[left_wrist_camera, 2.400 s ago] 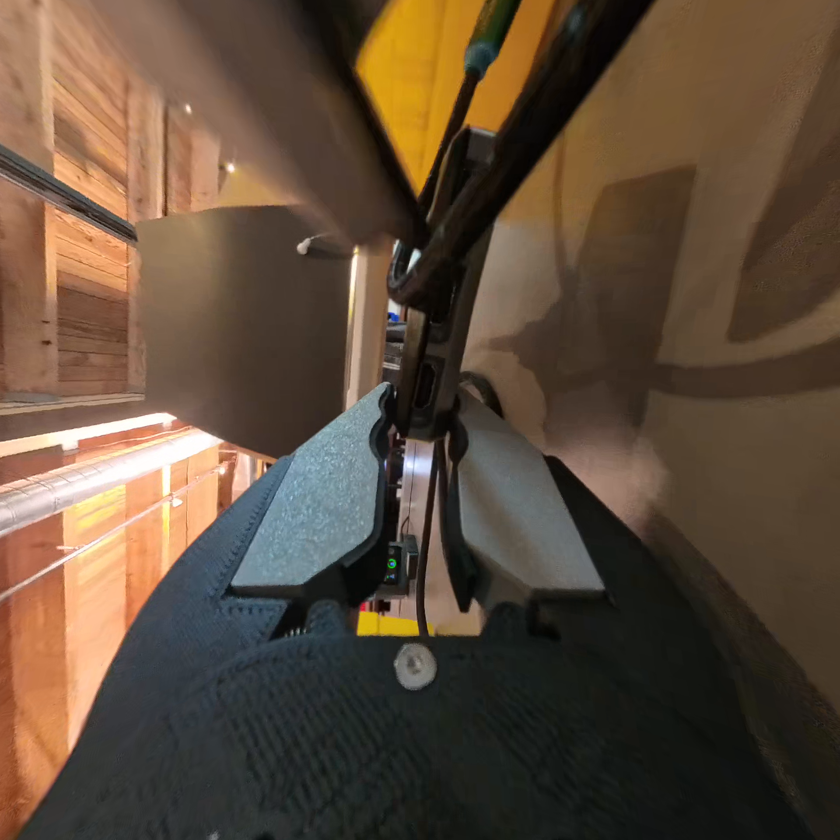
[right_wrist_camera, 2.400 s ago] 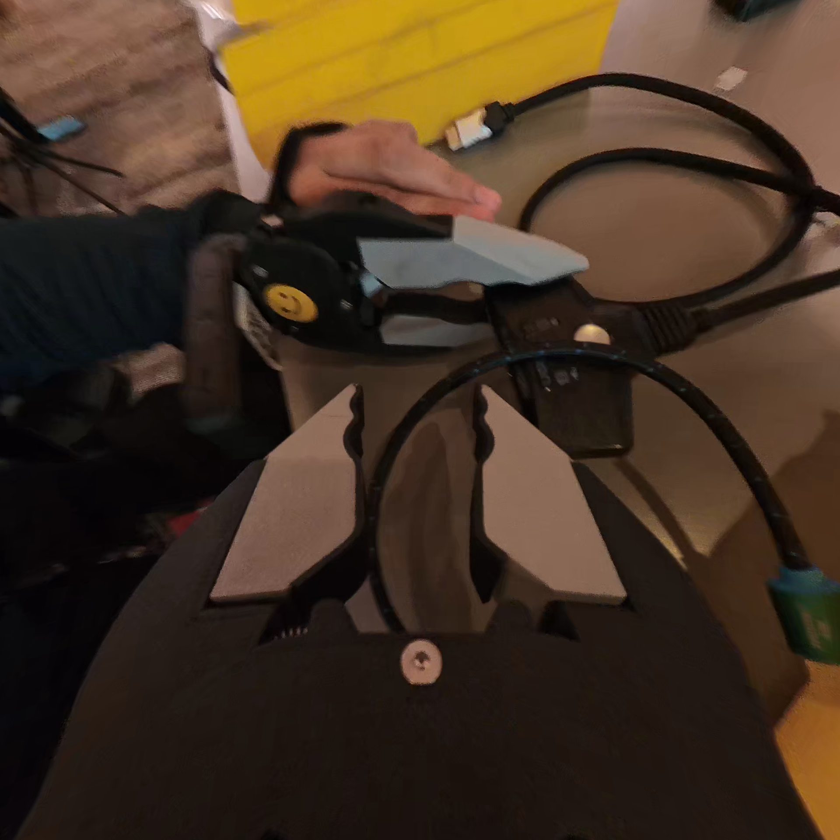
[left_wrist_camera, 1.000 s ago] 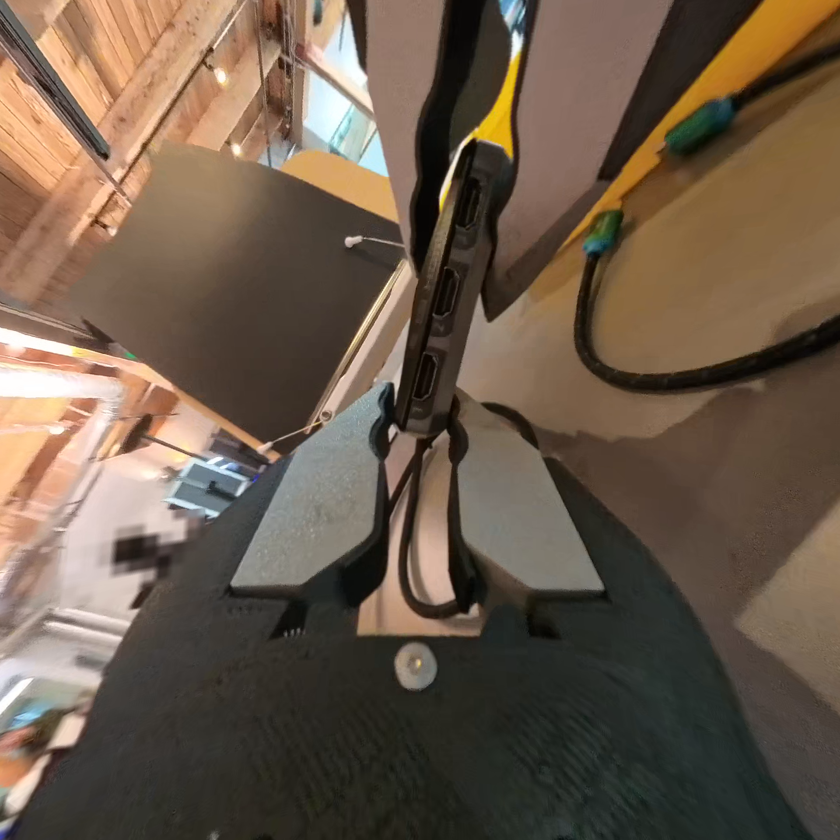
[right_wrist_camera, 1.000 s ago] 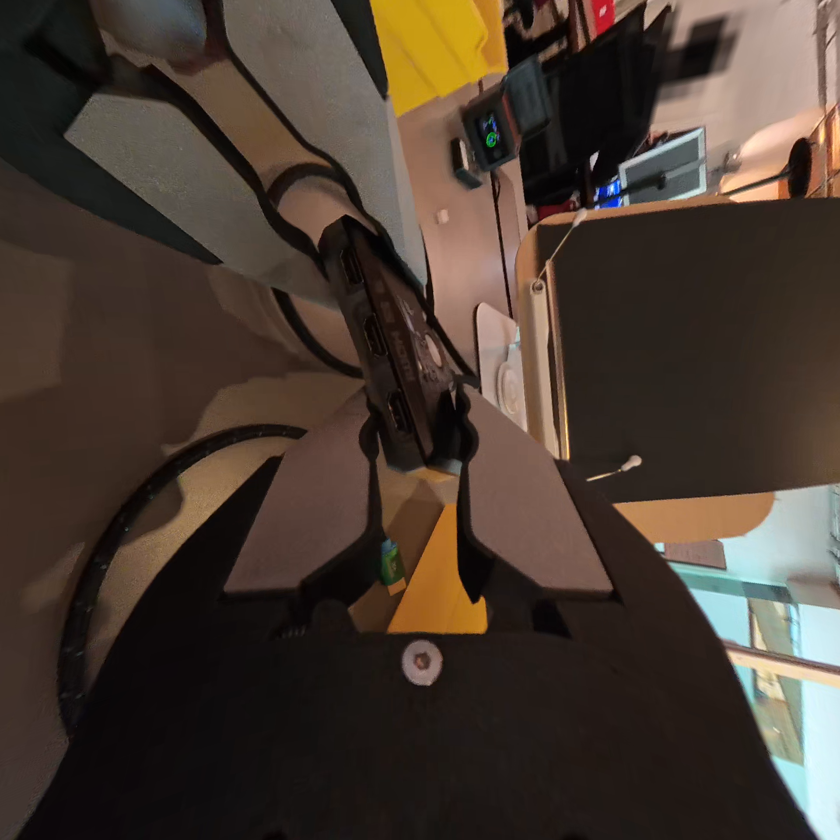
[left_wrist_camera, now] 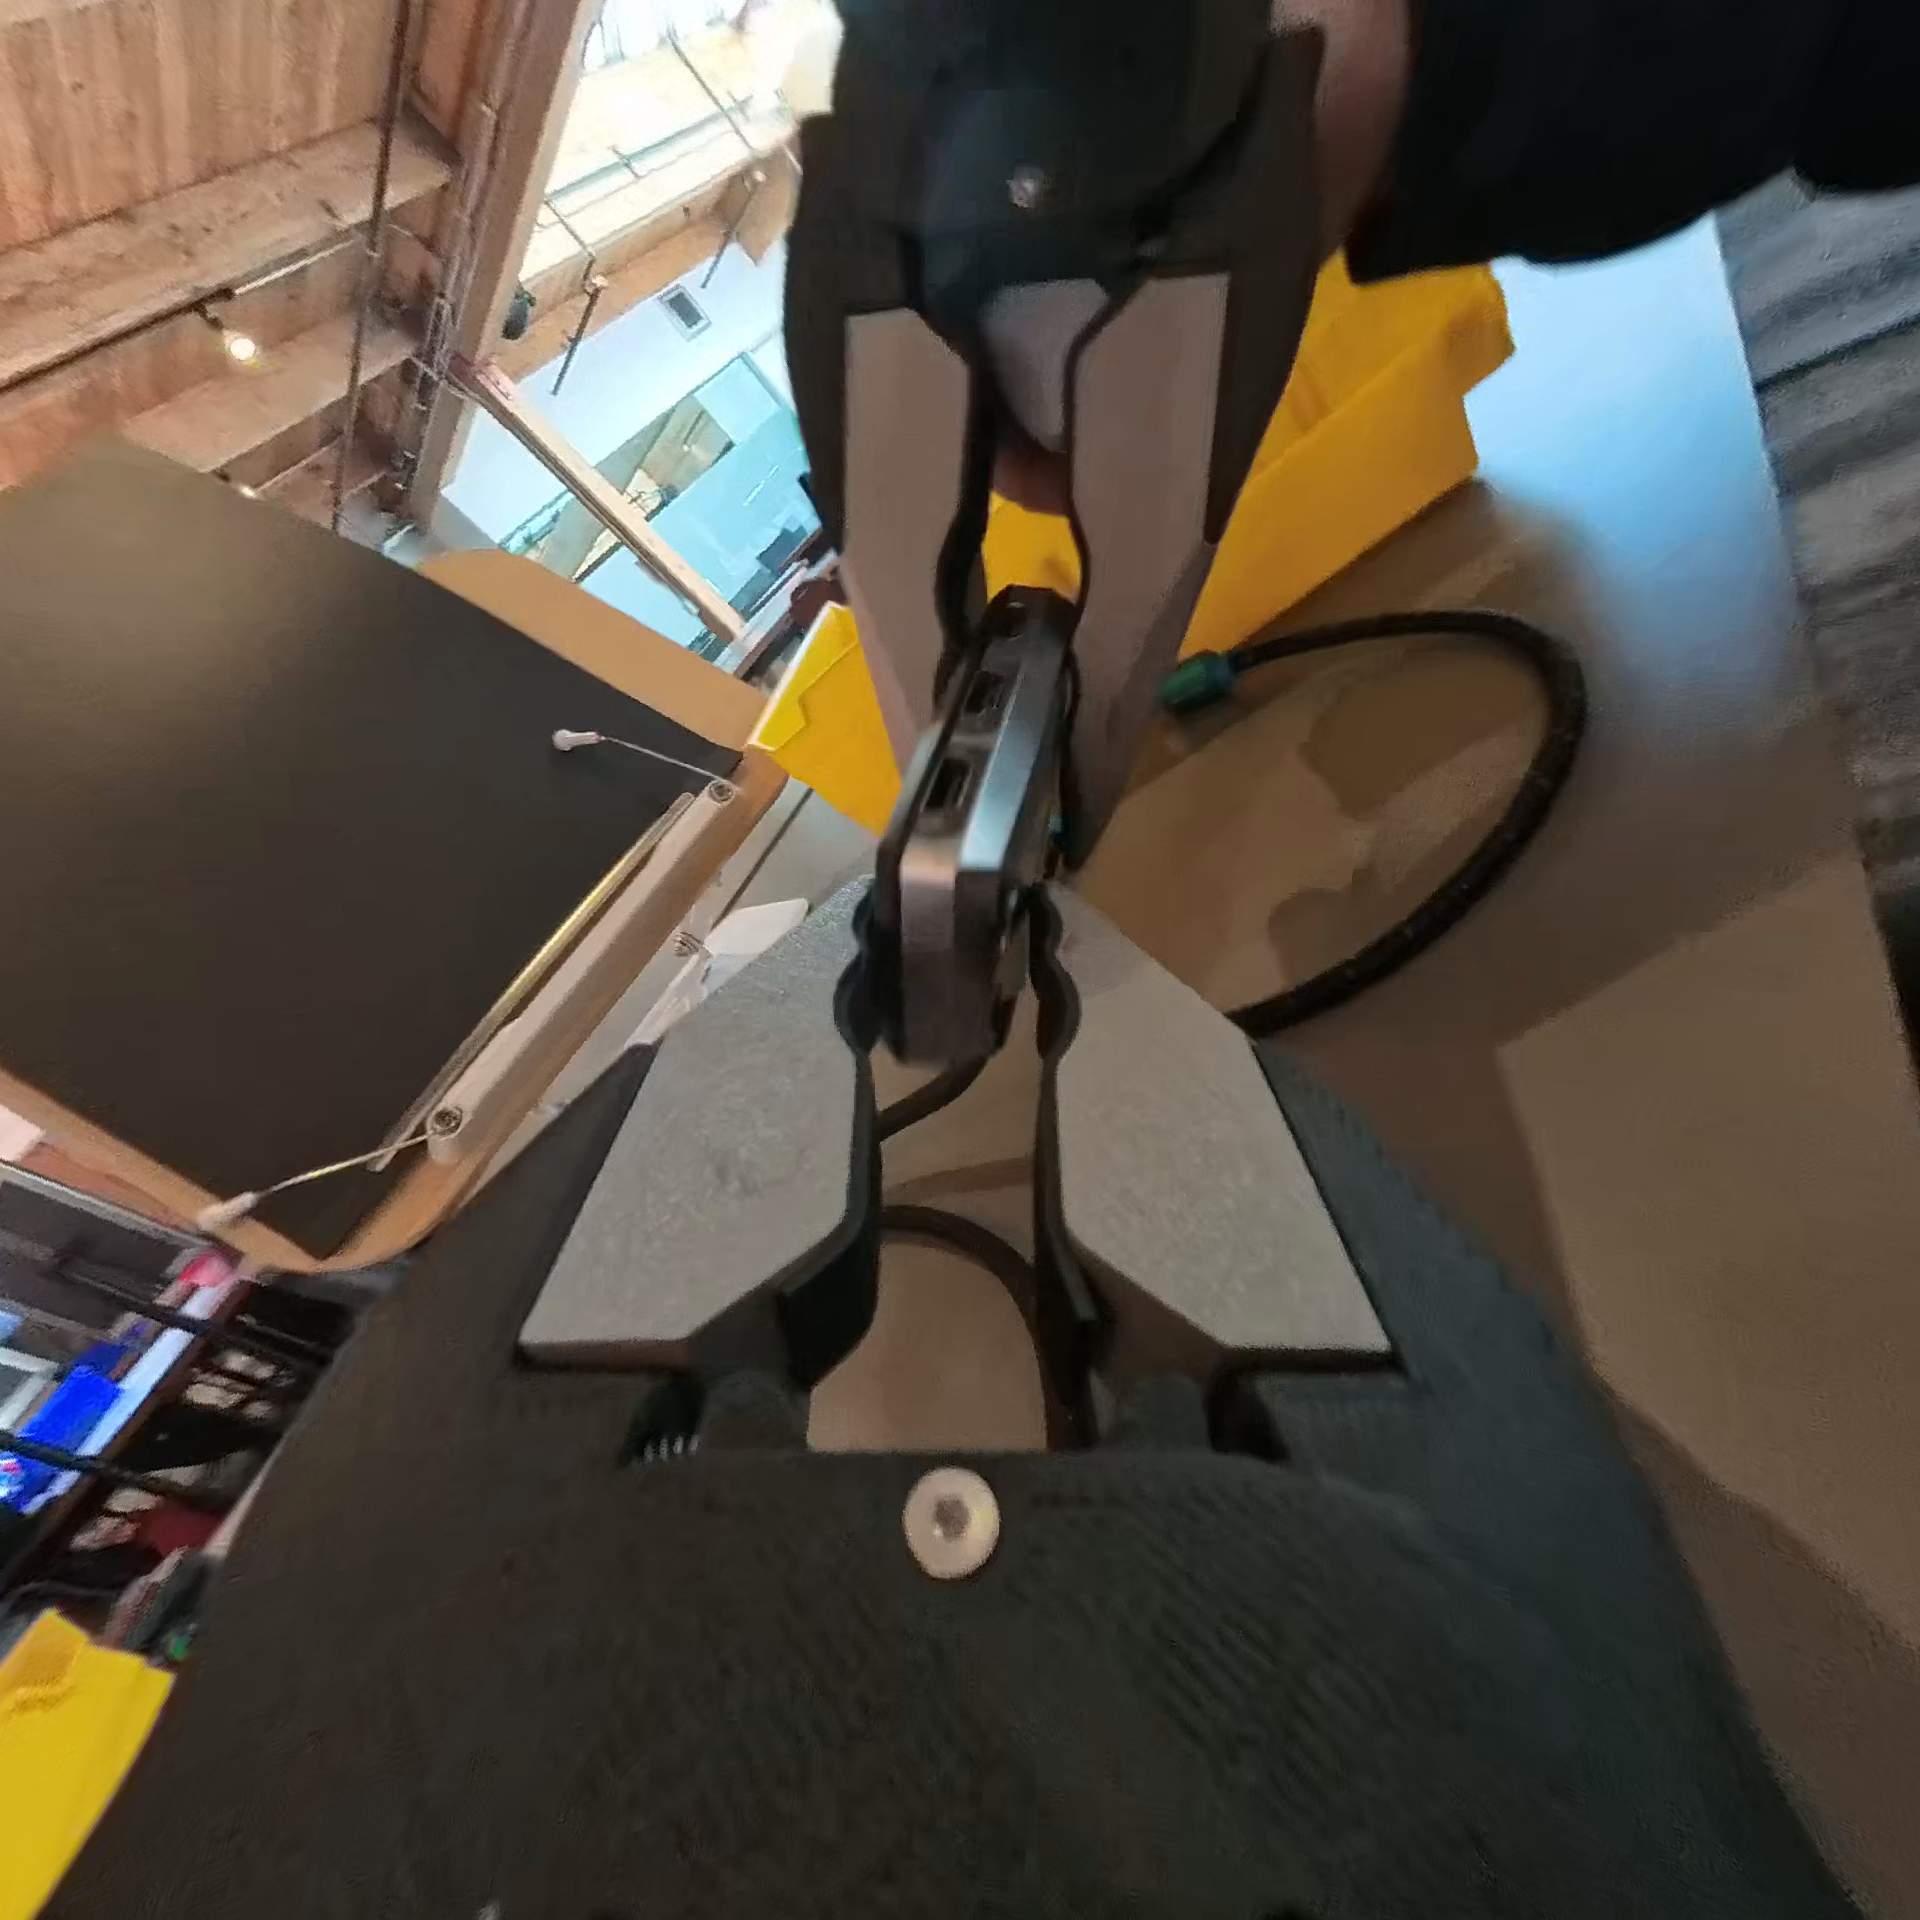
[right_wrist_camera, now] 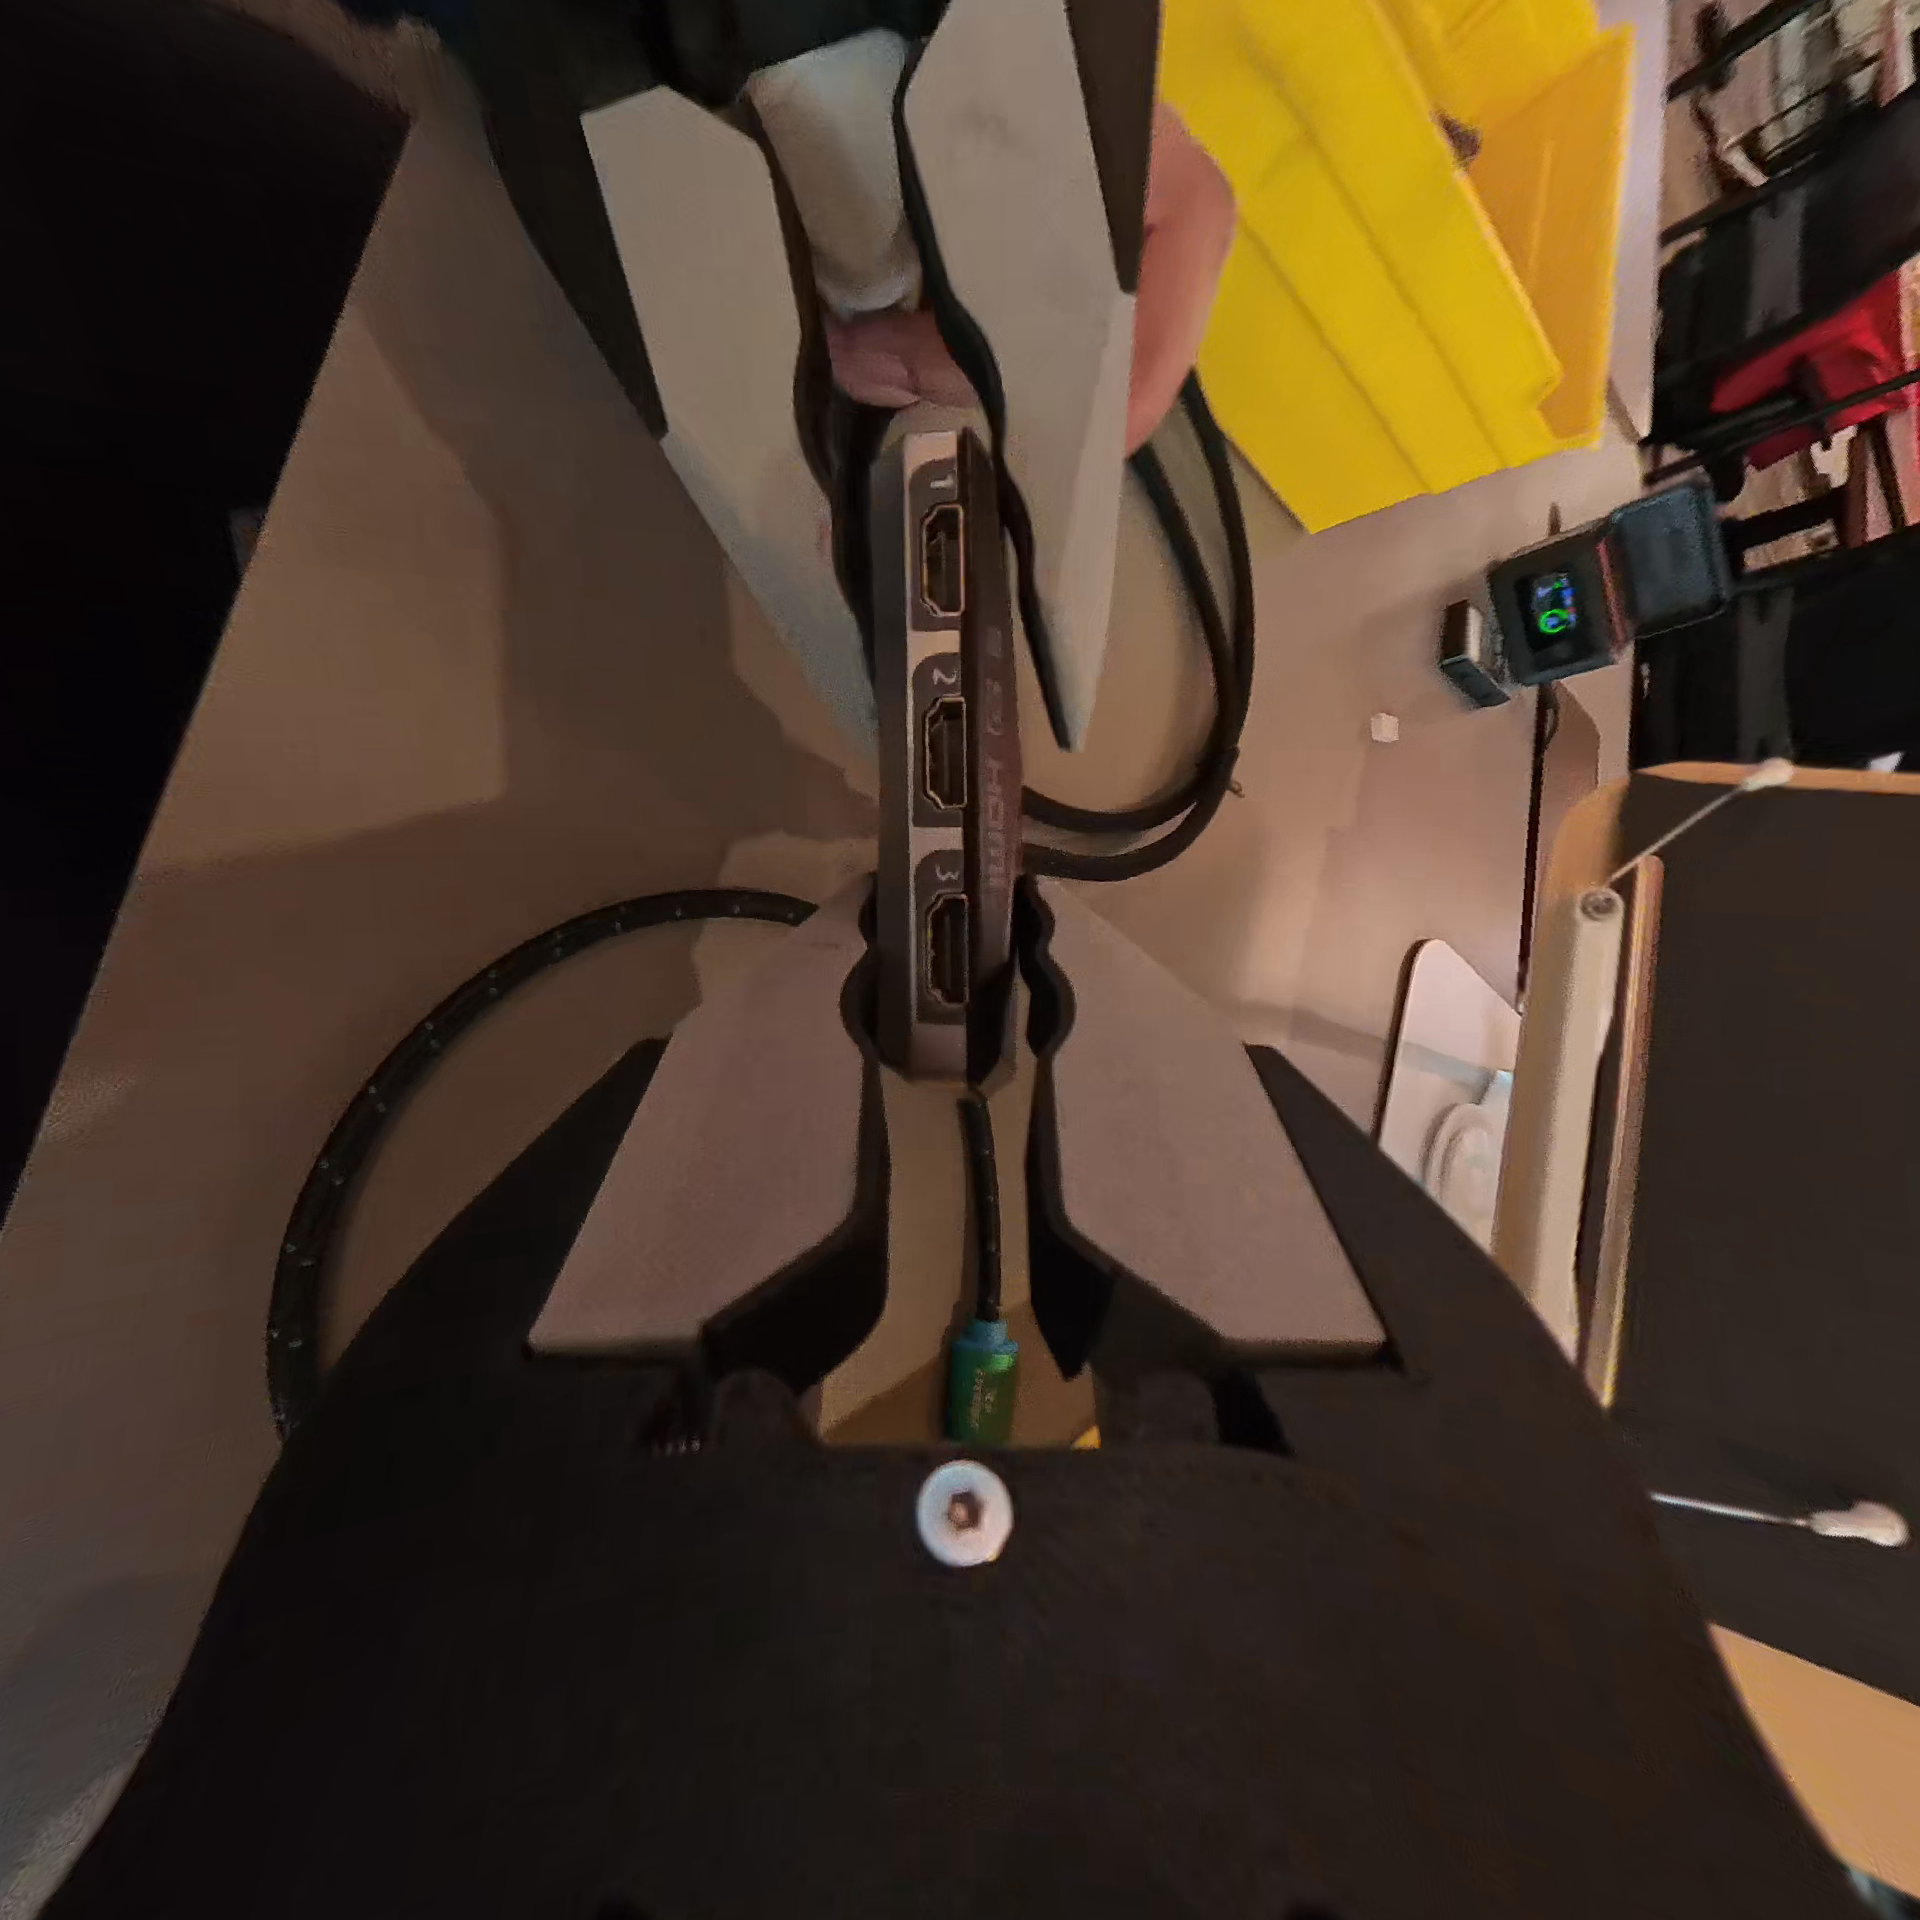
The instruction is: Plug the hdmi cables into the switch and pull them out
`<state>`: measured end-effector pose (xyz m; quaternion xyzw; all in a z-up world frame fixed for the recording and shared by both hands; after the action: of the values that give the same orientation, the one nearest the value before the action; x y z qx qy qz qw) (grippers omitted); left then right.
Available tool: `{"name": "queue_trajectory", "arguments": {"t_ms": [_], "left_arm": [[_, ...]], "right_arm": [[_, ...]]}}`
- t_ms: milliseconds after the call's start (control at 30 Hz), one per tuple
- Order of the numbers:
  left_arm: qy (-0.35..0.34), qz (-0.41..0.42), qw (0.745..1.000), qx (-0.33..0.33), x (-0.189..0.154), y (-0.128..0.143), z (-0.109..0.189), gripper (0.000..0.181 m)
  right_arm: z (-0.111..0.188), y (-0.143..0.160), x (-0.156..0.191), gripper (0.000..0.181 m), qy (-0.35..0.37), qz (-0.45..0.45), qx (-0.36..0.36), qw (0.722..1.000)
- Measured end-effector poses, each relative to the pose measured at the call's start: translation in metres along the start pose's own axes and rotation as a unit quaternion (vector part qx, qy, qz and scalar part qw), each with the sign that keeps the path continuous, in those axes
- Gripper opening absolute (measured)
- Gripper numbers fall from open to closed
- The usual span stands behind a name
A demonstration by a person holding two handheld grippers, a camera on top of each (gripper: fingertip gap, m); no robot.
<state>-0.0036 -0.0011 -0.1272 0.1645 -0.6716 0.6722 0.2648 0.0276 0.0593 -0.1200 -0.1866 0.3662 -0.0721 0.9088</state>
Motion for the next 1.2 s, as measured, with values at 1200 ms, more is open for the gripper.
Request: {"name": "queue_trajectory", "arguments": {"t_ms": [1200], "left_arm": [[-0.133, -0.14, 0.964, 0.183, 0.028, 0.04, -0.018, 0.019]], "right_arm": [[0.069, 0.126, 0.075, 0.047, 0.159, -0.582, 0.137, 0.785]]}}
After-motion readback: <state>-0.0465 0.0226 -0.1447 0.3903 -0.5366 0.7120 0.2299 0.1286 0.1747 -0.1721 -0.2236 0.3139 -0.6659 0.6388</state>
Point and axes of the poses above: each gripper's, where its closed fingertips meet, z back along the fingers, y out of its underside, x = y × z across the jaws, the point moved 4 cm from there along z, back along the fingers, and after that the axes turned 6 degrees about z, right-handed, at the moved point
